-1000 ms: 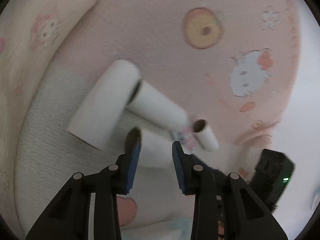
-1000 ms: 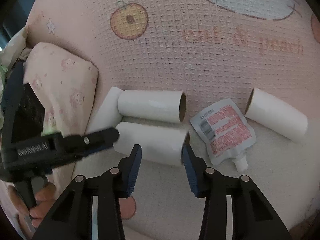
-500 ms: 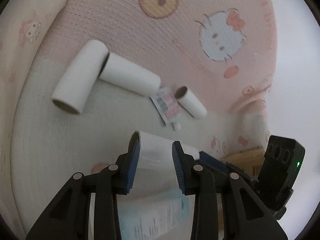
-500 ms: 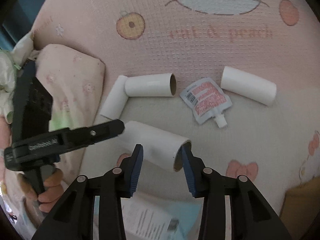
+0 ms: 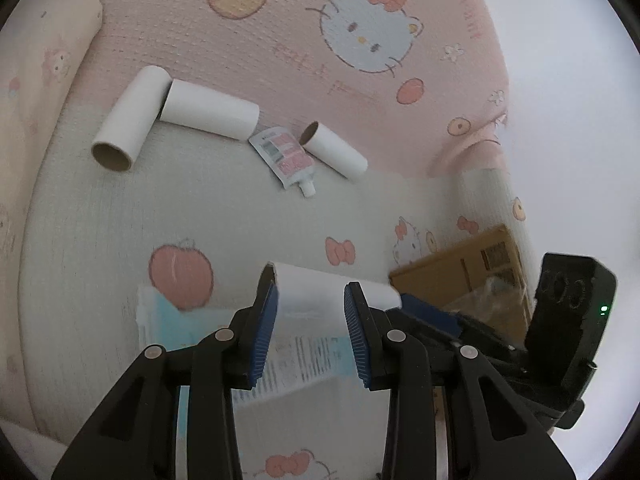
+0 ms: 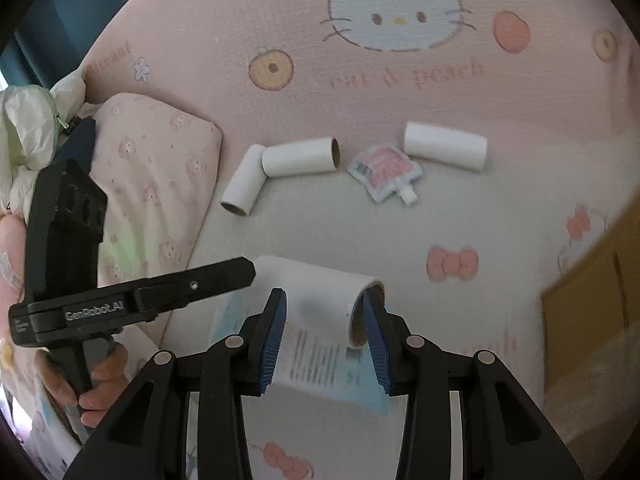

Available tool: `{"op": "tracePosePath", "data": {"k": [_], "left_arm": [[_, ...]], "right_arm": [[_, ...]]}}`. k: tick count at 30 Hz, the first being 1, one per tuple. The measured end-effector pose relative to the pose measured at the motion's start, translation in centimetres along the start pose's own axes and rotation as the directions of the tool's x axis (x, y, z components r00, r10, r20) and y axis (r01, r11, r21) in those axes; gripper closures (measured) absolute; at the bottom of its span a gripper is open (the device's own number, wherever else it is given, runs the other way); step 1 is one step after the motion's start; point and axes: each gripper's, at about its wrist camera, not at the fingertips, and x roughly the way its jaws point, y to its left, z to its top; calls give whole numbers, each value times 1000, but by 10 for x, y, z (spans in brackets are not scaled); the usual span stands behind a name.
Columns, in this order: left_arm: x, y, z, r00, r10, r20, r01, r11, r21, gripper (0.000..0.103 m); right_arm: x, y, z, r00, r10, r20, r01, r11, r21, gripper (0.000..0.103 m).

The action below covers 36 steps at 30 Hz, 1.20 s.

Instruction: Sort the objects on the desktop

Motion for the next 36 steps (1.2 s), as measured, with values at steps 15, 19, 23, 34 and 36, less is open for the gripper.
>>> {"op": "tracePosePath", "data": {"k": [15,19,23,34,36], "left_arm": [[15,3,-17,991,108,-82,-109,994,-8,66],[17,5,-17,991,93,-94,-95,995,-16,66],[22,5,-18,988,103,-118,-105,994,-13,66],[23,15,-5,996,50,-79,-58,994,-95,57],[24,18,4,998,33,-46,-38,991,-130,56]], "right_arm": [[9,-8,-46,997,64,-49,-58,990,129,66],[-1,-12,-40,996,74,-39,-69,991,112,66],[-17,-19,-21,999,29,26,-32,993,110,66],[29,-28,35,995,-7,-99,6,1000,-15,66],[32,-25,38,994,-35,-104,29,998,-59,66]]}}
